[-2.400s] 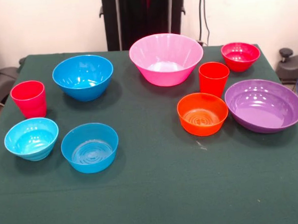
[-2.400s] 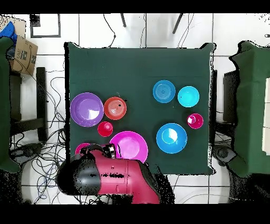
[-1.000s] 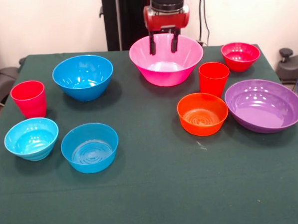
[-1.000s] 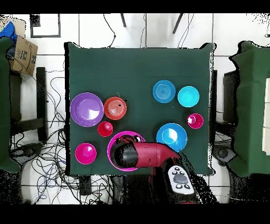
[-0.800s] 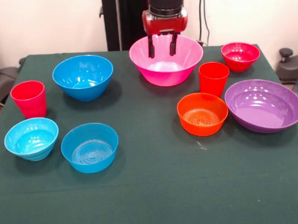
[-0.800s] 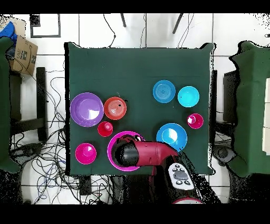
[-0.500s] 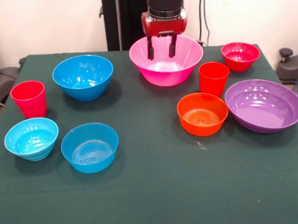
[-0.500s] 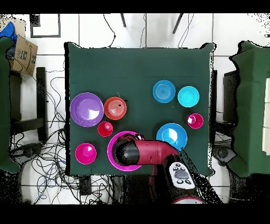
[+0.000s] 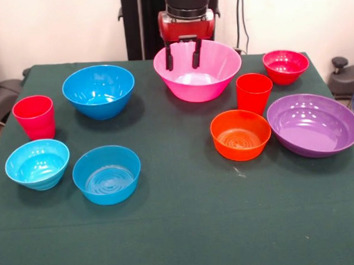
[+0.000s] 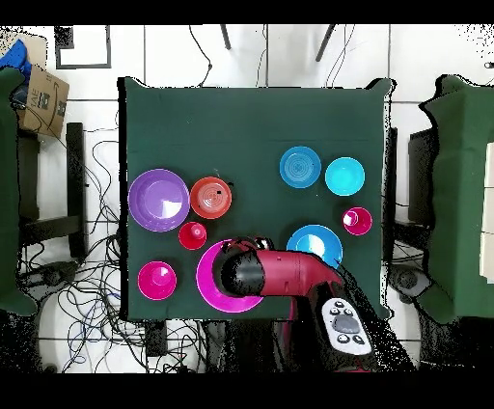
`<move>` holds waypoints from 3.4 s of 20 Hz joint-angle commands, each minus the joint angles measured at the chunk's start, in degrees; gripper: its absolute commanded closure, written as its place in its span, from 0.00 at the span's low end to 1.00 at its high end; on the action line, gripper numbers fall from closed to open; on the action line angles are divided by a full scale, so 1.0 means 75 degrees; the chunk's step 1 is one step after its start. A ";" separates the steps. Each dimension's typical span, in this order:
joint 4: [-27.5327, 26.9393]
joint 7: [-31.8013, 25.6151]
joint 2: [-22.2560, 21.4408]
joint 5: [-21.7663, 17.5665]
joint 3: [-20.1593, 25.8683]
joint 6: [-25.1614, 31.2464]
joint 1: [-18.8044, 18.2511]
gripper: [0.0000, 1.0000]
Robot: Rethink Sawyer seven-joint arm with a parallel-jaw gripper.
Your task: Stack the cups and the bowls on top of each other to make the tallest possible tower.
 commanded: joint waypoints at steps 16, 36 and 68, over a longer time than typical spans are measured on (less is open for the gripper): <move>-0.1728 -0.0115 0.0152 -0.0404 0.0650 0.1363 -0.0566 0.00; -0.2430 0.0150 0.0915 -0.0472 0.0070 0.1406 -0.0373 0.00; -0.2395 0.0022 0.1156 -0.0477 -0.0045 0.1637 -0.0265 0.00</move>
